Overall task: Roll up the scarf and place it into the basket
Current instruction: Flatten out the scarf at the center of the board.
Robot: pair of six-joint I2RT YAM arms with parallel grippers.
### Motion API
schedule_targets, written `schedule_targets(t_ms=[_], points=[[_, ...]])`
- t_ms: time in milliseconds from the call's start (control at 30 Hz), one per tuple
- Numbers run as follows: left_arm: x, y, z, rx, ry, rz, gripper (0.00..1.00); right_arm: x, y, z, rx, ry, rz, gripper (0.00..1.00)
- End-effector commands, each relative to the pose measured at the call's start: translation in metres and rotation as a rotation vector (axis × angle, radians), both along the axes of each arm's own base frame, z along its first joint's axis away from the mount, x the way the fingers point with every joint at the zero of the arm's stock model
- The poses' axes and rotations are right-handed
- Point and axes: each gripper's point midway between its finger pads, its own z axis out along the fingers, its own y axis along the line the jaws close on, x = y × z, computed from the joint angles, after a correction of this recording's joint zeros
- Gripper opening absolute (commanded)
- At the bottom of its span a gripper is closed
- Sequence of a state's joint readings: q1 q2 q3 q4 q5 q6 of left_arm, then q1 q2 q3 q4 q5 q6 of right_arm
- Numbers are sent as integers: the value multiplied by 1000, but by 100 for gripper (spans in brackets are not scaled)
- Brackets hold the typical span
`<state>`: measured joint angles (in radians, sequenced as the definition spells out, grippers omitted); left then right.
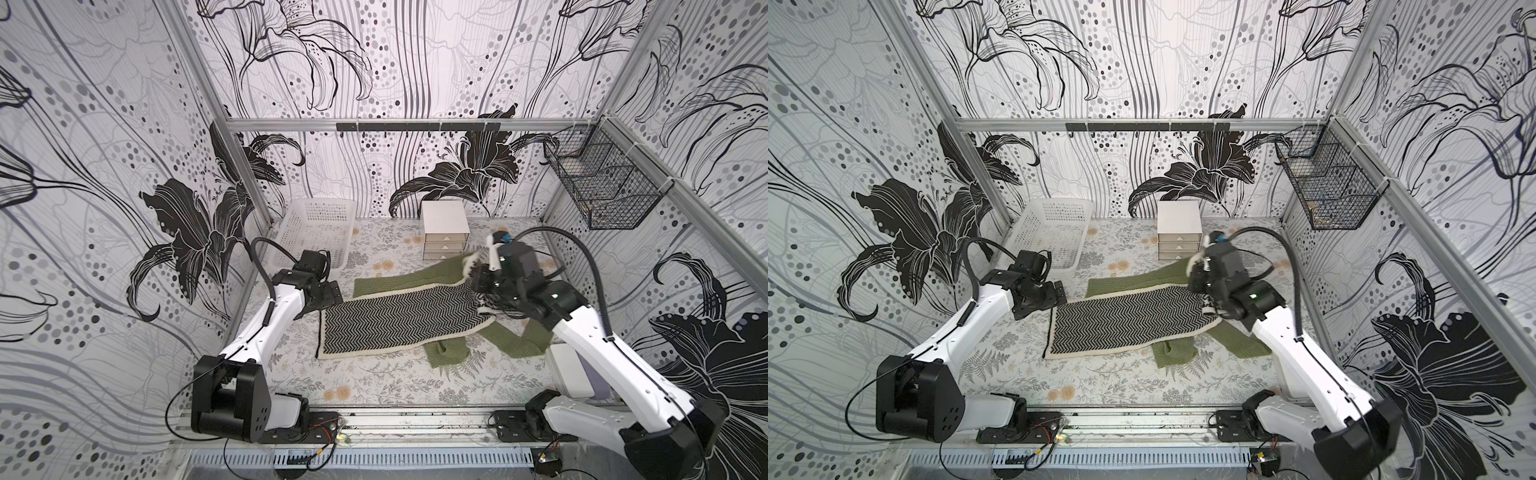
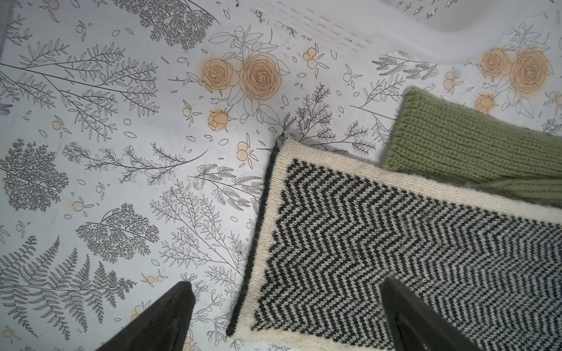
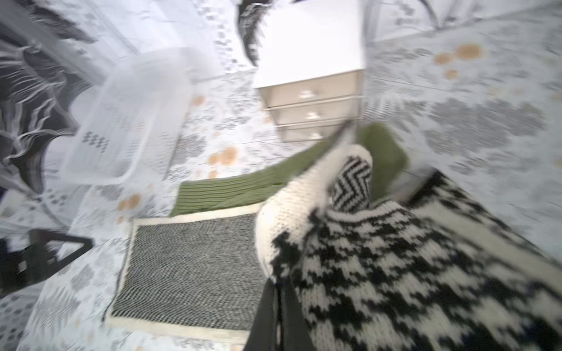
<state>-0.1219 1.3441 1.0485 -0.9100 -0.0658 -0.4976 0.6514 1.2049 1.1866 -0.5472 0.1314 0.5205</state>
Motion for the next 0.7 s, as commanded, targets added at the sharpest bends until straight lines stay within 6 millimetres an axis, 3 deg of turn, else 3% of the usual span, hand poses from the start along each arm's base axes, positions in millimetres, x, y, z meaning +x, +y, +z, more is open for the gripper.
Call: schedule_targets(t_ms=[0, 33, 67, 167, 300, 367, 533, 667], points=[[10, 10, 28, 11, -84, 14, 99, -27, 87, -13, -33, 18, 78, 42], [10, 10, 30, 12, -83, 11, 99, -32, 93, -4, -58, -22, 70, 56], [12, 10, 31, 12, -84, 6, 99, -34, 90, -2, -66, -33, 63, 61], [14, 5, 29, -10, -82, -9, 99, -28, 52, 0, -142, -81, -25, 64], [16, -8, 20, -46, -68, -42, 99, -8, -3, -11, -227, -71, -135, 64], [17, -21, 17, -59, -64, -73, 99, 4, -14, -22, -234, -34, -126, 64], [26, -72, 1, -124, -22, -172, 99, 44, 0, -57, -234, 52, 24, 64], [30, -89, 3, -160, -38, -184, 99, 72, 44, -87, -121, 138, 242, 65]])
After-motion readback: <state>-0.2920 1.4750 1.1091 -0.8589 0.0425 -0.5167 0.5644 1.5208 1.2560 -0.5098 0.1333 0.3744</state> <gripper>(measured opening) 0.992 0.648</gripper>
